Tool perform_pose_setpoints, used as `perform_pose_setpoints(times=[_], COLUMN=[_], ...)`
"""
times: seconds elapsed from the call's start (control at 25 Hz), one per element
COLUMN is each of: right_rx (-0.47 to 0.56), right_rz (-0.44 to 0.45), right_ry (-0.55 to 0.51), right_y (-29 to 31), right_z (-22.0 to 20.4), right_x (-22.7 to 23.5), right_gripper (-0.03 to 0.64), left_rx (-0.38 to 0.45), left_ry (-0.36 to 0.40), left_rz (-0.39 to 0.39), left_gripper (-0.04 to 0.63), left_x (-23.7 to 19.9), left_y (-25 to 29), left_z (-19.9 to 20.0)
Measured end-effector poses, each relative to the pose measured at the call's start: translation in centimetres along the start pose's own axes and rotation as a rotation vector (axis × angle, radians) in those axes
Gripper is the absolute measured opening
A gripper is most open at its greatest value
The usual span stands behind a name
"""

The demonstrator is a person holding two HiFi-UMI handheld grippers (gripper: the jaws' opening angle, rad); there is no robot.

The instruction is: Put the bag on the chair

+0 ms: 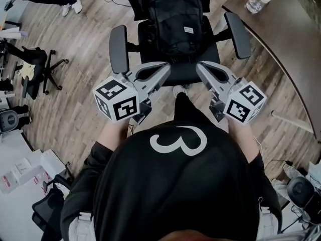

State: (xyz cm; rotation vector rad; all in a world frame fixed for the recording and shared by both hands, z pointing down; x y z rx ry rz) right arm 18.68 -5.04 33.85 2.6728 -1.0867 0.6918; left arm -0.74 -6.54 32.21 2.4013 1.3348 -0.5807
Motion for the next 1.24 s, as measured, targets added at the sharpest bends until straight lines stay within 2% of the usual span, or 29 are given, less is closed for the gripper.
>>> perform_pose_setpoints(times=[0.24, 0.4, 0.84, 1.24], right_rx=[0.006, 0.009, 0.036, 0.041], right_rz=[0.078, 0.102, 0.127, 0.117], right_ry=[-0.049, -0.050, -0.074, -0.099], right_y=[-1.1, -1.9, -3.8, -4.6], right_z=[0.9, 1.0, 1.5, 2.4], right_x=[-5.1, -6.7, -9.9, -10.9], right_gripper=[0.025, 0.025, 0.025, 0.025], left_rx=[0.027, 0.036, 0.075, 0.097], left_ry=[0.059, 0.112, 0.164, 0.163], left_rz=[-0.016, -0.011, -0.016, -0.062], left_gripper=[0.015, 0.015, 0.015, 0.015], left_x=[4.3, 6.2, 9.5, 10.9], left_y=[-3.0, -4.1, -6.3, -6.4], left_z=[1.0, 1.3, 1.5, 2.2])
Point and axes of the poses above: the fingertips, and each gripper's own axes: y forward along the fingers, x to its right, z out of its top, the point moved 7 cm from there along -y, backward along the fingers, and after that the axes turned 13 degrees about x, right-handed, at the moved point
